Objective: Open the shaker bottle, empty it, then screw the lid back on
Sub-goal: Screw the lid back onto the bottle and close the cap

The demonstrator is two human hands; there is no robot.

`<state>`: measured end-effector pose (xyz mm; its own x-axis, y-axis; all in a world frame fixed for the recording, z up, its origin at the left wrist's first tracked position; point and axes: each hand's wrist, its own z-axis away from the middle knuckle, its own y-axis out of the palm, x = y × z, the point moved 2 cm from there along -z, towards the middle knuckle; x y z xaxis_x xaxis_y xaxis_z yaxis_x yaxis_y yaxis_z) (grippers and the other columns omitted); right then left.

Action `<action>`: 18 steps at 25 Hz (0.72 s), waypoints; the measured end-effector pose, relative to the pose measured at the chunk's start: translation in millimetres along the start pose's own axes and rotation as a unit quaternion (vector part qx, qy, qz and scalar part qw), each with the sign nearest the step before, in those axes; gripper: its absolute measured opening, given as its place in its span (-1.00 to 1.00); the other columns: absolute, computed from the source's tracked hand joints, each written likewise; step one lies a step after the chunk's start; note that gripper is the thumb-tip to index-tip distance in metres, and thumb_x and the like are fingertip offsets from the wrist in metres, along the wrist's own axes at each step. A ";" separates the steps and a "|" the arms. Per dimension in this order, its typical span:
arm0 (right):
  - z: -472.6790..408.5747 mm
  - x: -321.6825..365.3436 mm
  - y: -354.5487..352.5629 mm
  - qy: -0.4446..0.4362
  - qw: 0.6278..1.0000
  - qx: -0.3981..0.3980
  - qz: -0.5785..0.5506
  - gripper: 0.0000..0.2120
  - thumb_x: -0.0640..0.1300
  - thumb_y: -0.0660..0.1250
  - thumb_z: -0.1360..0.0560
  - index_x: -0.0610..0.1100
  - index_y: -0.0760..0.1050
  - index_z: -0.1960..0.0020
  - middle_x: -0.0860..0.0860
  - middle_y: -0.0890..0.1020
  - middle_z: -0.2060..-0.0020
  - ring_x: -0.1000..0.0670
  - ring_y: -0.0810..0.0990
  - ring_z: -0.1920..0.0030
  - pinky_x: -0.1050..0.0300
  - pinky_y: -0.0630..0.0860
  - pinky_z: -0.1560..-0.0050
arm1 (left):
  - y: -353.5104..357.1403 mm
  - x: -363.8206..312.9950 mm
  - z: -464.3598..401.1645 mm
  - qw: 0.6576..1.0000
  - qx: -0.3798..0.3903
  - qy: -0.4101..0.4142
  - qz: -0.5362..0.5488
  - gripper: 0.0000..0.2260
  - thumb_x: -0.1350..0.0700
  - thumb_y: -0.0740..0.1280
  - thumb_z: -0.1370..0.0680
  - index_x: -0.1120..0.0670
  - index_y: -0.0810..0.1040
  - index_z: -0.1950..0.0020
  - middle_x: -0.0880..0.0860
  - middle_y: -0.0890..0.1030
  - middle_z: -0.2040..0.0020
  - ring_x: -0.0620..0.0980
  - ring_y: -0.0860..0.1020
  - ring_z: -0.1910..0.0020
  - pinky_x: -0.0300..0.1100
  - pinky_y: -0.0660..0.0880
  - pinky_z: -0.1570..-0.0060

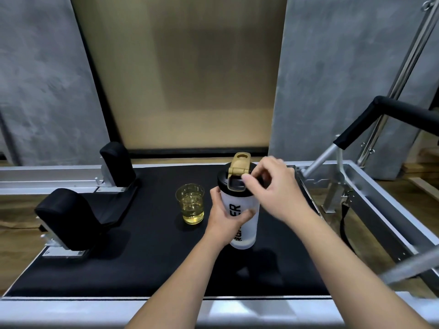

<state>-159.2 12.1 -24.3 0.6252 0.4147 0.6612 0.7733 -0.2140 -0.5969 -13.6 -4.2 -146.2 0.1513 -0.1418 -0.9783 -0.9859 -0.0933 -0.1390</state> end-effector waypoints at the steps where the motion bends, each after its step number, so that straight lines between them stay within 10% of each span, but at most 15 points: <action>1: -4.4 -8.6 -4.2 -0.006 0.999 -0.006 -0.037 -0.74 0.17 0.38 -0.45 0.03 0.47 0.02 0.17 0.48 0.08 0.00 0.44 -0.05 -0.17 0.41 -0.25 | 0.1 0.9 0.0 1.000 0.004 0.003 0.004 -0.34 0.18 0.67 -0.43 0.03 0.30 -0.33 -0.12 0.62 -0.19 -0.35 0.64 -0.10 -0.21 0.57 -0.15; 6: -17.2 -44.2 -3.5 0.097 0.968 0.183 -0.140 -0.12 0.21 0.53 -0.42 0.14 0.18 -0.62 0.10 0.33 -0.57 0.06 0.23 -0.59 -0.08 0.21 -0.58 | -0.3 -1.3 -0.6 1.000 0.022 0.003 0.009 -0.33 0.17 0.66 -0.45 0.02 0.29 -0.37 -0.09 0.61 -0.28 -0.31 0.63 -0.19 -0.34 0.57 -0.11; 9: -14.8 -45.5 9.0 0.132 0.968 0.158 -0.145 0.11 0.48 0.49 -0.22 0.14 0.17 -0.64 0.13 0.35 -0.55 0.06 0.24 -0.58 -0.07 0.15 -0.60 | 0.1 -3.4 1.3 1.000 0.017 0.005 -0.007 -0.34 0.09 0.66 -0.44 -0.03 0.30 -0.35 -0.11 0.61 -0.27 -0.27 0.63 -0.23 -0.24 0.58 -0.20; 14: -5.9 -19.4 26.2 0.172 0.980 -0.029 0.100 -0.12 0.59 0.36 -0.19 0.00 0.38 -0.26 0.08 0.40 -0.19 -0.03 0.35 -0.28 -0.13 0.22 -0.38 | 5.5 -5.8 0.3 0.999 0.034 -0.001 -0.017 -0.34 0.12 0.64 -0.47 -0.08 0.24 -0.34 -0.08 0.56 -0.23 -0.13 0.61 -0.20 -0.20 0.57 -0.13; 18: -12.3 -36.8 16.6 0.131 0.980 0.138 -0.050 0.14 0.44 0.51 -0.18 0.04 0.10 -0.58 0.05 0.31 -0.47 -0.03 0.24 -0.51 -0.13 0.22 -0.53 | -2.8 -0.5 -3.0 0.999 0.035 -0.007 -0.005 -0.30 0.01 0.67 -0.40 -0.14 0.27 -0.32 -0.04 0.61 -0.27 -0.07 0.64 -0.27 0.03 0.62 -0.30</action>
<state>-168.0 -17.6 -53.0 0.5818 0.1722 0.7949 0.7963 0.0785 -0.5998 -10.7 -6.8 -144.9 0.1603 -0.1277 -0.9788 -0.9871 -0.0258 -0.1583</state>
